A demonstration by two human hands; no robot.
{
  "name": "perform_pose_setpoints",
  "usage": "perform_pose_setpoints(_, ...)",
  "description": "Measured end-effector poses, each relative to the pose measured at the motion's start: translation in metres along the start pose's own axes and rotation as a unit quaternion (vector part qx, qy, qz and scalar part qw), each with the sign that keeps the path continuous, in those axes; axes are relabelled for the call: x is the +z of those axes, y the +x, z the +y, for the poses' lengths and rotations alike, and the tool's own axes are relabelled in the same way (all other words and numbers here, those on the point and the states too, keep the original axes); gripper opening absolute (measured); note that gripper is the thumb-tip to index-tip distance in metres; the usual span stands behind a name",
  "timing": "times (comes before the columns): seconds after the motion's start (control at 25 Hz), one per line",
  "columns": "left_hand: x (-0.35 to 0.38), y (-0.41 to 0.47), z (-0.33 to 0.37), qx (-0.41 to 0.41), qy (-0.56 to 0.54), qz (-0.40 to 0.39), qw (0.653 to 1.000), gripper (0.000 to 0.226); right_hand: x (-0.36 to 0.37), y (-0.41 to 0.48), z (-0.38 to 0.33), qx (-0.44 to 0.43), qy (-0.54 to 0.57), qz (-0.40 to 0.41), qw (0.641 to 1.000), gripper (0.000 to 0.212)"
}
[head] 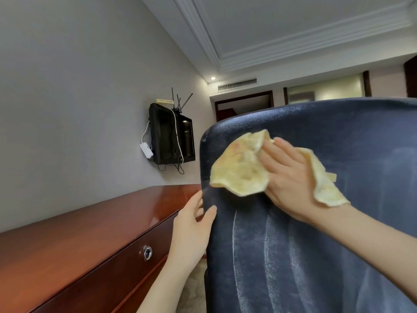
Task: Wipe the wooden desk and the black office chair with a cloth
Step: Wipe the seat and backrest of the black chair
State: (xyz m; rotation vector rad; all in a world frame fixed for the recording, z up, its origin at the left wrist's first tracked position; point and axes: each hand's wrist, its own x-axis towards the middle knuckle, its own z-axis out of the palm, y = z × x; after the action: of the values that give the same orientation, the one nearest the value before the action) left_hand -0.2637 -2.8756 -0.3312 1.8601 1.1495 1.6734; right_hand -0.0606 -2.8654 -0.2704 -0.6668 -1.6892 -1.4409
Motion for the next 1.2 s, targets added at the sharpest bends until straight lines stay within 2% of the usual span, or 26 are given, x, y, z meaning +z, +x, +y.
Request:
perform_pose_setpoints(0.12,0.003,-0.002,0.005,0.009,0.002,-0.007,1.000,0.035,-0.021,-0.004,0.015,0.067,-0.040,-0.052,0.996,0.047)
perform_pose_setpoints(0.2,0.006,-0.004,0.008,0.014,0.003,-0.007,1.000,0.036,-0.024,0.014,0.011,0.112,0.014,-0.062,0.992,0.049)
perform_pose_setpoints(0.28,0.008,-0.006,0.009,0.017,-0.008,0.002,1.000,0.038,-0.019,0.035,0.000,0.131,0.072,-0.028,0.988,0.045)
perform_pose_setpoints(0.44,0.009,-0.008,0.005,-0.010,-0.051,0.023,0.998,0.040,-0.003,0.044,-0.018,0.056,0.064,-0.011,0.996,0.038)
perform_pose_setpoints(0.56,0.015,-0.003,0.006,-0.043,-0.106,0.039,0.993,0.051,0.008,0.021,-0.026,-0.026,0.063,-0.007,0.998,0.034)
perform_pose_setpoints(0.68,0.022,0.002,0.009,-0.058,-0.171,0.087,0.980,0.042,0.019,-0.022,-0.038,-0.098,0.058,-0.043,0.993,0.030)
perform_pose_setpoints(0.8,0.010,-0.001,0.010,-0.098,-0.187,0.041,0.977,0.036,0.020,-0.075,-0.041,-0.166,0.064,-0.089,0.980,0.035)
perform_pose_setpoints(0.96,0.002,-0.006,0.018,-0.115,-0.162,0.004,0.980,0.020,0.003,-0.116,-0.015,-0.278,0.107,-0.145,0.944,0.046)
perform_pose_setpoints(1.08,0.004,-0.009,0.019,-0.093,-0.096,-0.008,0.991,0.018,-0.012,-0.108,0.012,-0.259,0.104,-0.150,0.949,0.046)
perform_pose_setpoints(1.2,0.000,-0.016,0.013,-0.109,-0.086,-0.038,0.990,0.022,-0.018,-0.068,0.035,-0.161,0.053,-0.113,0.979,0.044)
